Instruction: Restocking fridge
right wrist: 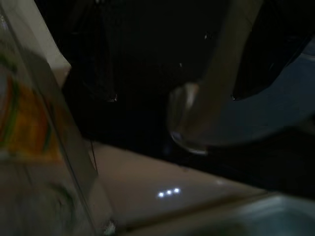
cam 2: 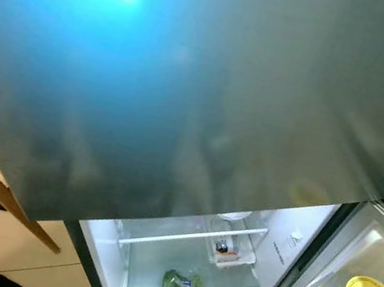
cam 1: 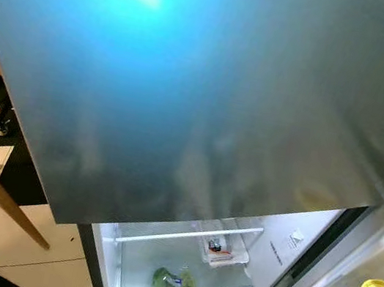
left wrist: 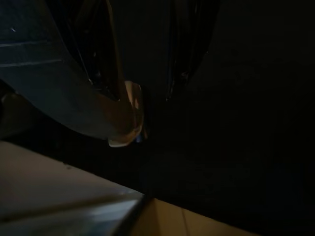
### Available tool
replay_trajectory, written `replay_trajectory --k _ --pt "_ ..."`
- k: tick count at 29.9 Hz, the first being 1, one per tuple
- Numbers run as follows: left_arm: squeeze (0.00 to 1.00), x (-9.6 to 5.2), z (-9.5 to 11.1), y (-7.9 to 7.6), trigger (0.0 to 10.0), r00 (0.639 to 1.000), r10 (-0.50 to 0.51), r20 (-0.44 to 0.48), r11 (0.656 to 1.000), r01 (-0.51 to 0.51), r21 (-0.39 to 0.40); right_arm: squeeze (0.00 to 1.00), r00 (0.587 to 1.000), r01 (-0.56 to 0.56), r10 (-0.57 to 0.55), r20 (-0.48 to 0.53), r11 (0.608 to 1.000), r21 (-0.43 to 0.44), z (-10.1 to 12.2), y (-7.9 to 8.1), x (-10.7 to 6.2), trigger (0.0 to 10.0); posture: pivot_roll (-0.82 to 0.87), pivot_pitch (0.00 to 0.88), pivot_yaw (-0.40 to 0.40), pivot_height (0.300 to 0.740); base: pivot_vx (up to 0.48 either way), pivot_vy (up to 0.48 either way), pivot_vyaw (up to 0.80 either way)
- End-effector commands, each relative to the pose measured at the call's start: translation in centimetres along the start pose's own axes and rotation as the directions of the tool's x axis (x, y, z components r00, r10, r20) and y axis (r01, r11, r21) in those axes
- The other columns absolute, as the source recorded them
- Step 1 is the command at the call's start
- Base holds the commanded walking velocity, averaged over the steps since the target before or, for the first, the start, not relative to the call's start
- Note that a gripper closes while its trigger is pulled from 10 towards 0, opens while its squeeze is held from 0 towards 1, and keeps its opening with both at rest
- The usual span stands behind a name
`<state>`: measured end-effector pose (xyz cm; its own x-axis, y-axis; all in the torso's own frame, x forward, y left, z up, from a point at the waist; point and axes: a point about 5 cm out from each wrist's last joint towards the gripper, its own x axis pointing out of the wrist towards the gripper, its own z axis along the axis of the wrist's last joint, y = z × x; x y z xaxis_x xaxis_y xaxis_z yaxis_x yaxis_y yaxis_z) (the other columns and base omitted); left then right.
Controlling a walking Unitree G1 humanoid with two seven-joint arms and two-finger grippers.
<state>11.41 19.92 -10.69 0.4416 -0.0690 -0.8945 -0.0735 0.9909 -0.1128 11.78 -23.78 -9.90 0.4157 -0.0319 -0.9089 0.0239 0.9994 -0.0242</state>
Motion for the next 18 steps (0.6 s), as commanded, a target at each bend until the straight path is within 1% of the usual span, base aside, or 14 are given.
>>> replay_trajectory --k 1,4,7,11,12,13,14,16,18 --pt "0.00 0.2 0.5 -0.5 10.0 1.000 -0.007 0.011 1.000 0.007 0.003 0.00 1.000 0.008 -0.008 -0.023 1.000 0.007 -0.5 -0.1 -0.1 10.0 -0.03 0.000 0.032 0.740 0.000 0.000 0.00" --pt "0.00 0.3 0.8 -0.8 10.0 1.000 -0.004 0.019 1.000 0.005 -0.012 0.00 1.000 0.020 -0.020 -0.023 1.000 0.013 -0.4 -0.2 -0.1 10.0 -0.03 0.000 0.020 0.740 0.000 0.000 0.00" --pt "0.00 0.6 1.3 -1.4 10.0 1.000 -0.007 0.025 1.000 0.007 -0.001 0.00 1.000 -0.020 0.019 -0.019 0.998 -0.052 0.5 1.0 0.3 10.0 -0.02 0.000 0.000 0.740 0.000 0.000 0.00" --pt "0.00 0.7 1.9 -1.9 10.0 0.999 -0.003 0.042 1.000 0.004 -0.013 0.00 0.999 -0.036 0.037 0.009 0.993 -0.116 2.4 1.7 0.6 10.0 -0.02 0.000 -0.005 0.740 0.000 0.000 0.00" --pt "0.00 0.7 1.9 -1.9 10.0 0.999 -0.003 0.042 1.000 0.004 -0.013 0.00 0.999 -0.036 0.037 0.009 0.993 -0.116 2.4 1.7 0.6 10.0 -0.02 0.000 -0.005 0.740 0.000 0.000 0.00" --pt "0.00 0.8 1.9 -2.1 10.0 0.999 -0.007 0.032 1.000 0.007 0.013 0.00 0.998 -0.052 0.058 0.026 0.982 -0.183 3.8 2.7 0.9 10.0 -0.02 0.000 -0.007 0.740 0.000 0.000 0.00" --pt "0.00 0.8 1.9 -2.1 10.0 0.999 -0.007 0.032 1.000 0.007 0.013 0.00 0.998 -0.052 0.058 0.026 0.982 -0.183 3.8 2.7 0.9 10.0 -0.02 0.000 -0.007 0.740 0.000 0.000 0.00" --pt "0.00 0.8 1.8 -2.2 10.0 1.000 -0.007 0.023 0.999 0.007 0.038 0.00 0.996 -0.065 0.077 0.042 0.971 -0.229 5.0 3.4 1.0 10.0 -0.01 0.000 -0.020 0.740 0.000 0.000 0.00" --pt "0.00 0.8 1.9 -2.0 10.0 1.000 0.007 0.029 1.000 -0.008 0.030 0.00 0.995 -0.069 0.084 0.048 0.964 -0.256 5.5 3.6 1.1 10.0 0.02 0.000 -0.039 0.740 0.000 0.000 0.00"
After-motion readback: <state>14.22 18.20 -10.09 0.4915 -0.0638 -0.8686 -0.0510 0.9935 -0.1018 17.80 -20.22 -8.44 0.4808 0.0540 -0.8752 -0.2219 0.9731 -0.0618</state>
